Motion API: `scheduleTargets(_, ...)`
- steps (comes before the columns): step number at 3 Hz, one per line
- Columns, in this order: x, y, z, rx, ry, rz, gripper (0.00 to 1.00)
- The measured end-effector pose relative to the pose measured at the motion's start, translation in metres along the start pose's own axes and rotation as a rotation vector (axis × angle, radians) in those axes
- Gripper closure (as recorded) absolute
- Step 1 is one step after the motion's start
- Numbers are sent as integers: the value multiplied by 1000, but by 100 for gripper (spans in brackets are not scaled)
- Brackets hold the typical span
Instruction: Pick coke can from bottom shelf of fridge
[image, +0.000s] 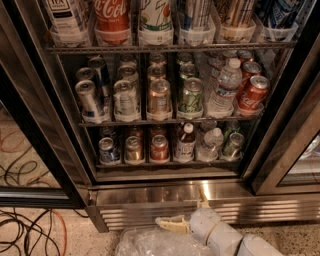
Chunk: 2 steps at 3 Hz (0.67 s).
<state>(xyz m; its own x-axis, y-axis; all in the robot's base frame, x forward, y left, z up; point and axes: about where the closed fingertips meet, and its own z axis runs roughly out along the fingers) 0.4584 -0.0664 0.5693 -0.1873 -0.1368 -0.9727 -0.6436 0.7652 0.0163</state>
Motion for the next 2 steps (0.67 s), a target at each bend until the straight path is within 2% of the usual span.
scheduleTargets(1, 2, 0, 5, -7, -18, 2, 0)
scheduleTargets(2, -3, 0, 14, 20, -70, -12, 0)
